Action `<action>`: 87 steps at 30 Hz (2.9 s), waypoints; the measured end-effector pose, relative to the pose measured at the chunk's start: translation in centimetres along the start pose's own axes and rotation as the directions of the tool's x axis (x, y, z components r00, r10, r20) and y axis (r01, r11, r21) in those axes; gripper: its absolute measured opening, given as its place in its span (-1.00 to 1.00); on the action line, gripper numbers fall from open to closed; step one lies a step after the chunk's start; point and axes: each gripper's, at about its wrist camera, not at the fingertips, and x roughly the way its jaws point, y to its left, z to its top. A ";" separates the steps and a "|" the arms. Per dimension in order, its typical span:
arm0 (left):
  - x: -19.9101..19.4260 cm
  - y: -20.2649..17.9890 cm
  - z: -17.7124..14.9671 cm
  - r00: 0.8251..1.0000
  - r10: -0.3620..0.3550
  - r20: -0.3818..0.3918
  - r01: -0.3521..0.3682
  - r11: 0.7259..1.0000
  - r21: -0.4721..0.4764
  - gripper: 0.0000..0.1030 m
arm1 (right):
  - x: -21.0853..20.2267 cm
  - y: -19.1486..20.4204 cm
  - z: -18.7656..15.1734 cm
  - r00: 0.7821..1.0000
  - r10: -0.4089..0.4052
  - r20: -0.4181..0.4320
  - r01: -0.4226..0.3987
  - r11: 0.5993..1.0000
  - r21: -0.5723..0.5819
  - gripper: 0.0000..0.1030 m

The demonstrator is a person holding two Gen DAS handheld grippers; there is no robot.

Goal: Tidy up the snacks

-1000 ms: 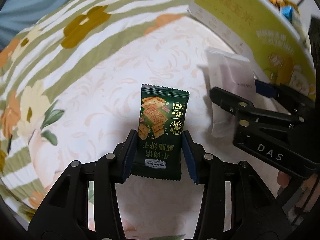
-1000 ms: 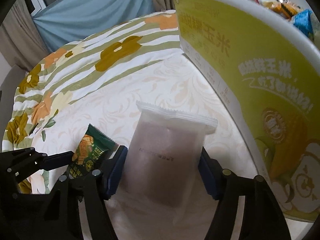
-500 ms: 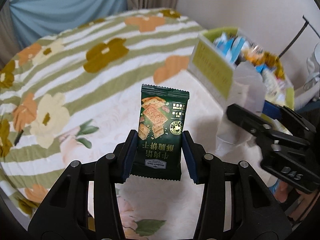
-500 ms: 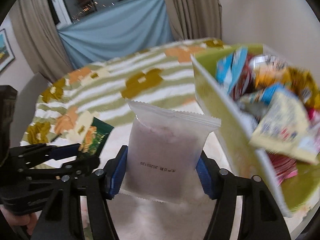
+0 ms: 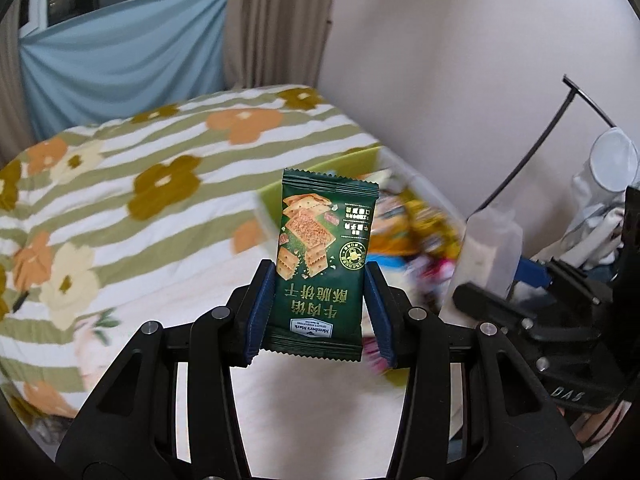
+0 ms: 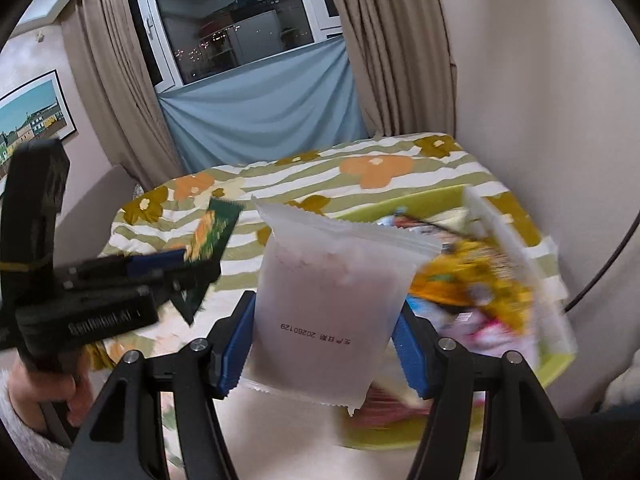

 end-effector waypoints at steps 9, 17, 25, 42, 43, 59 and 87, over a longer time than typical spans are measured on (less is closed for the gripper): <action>7.1 -10.2 -0.2 0.996 -0.048 -0.078 0.046 0.999 -0.026 -0.20 | -2.8 -9.3 -0.8 1.000 -0.017 -0.023 0.018 1.000 0.015 0.16; 10.0 -10.7 -2.8 0.983 0.026 -0.181 -0.047 0.992 -0.114 0.70 | -3.1 -13.4 -1.6 0.996 0.037 -0.076 -0.036 0.999 0.021 0.16; 5.9 -6.4 -5.5 0.980 0.143 -0.137 -0.167 0.969 -0.182 0.95 | -2.1 -12.5 -1.9 0.989 0.098 -0.107 -0.100 0.995 -0.014 0.16; 2.8 -4.2 -7.6 0.951 0.281 -0.130 -0.306 0.917 -0.257 0.95 | 3.4 -7.3 -2.0 0.966 0.116 -0.231 -0.167 0.962 -0.216 0.66; 2.8 -4.2 -7.8 0.949 0.287 -0.132 -0.312 0.915 -0.255 0.95 | 3.5 -7.5 -2.3 0.964 0.118 -0.237 -0.168 0.964 -0.207 0.74; -5.2 -3.6 -10.1 0.944 0.329 -0.028 -0.325 0.911 -0.253 0.95 | -2.0 -6.4 -2.9 0.988 0.072 -0.138 -0.089 0.989 -0.120 0.88; -22.2 -6.6 -17.6 0.810 0.528 0.256 -0.461 0.842 -0.279 0.99 | -15.7 3.2 -6.7 0.992 -0.022 0.124 0.044 0.983 -0.176 0.98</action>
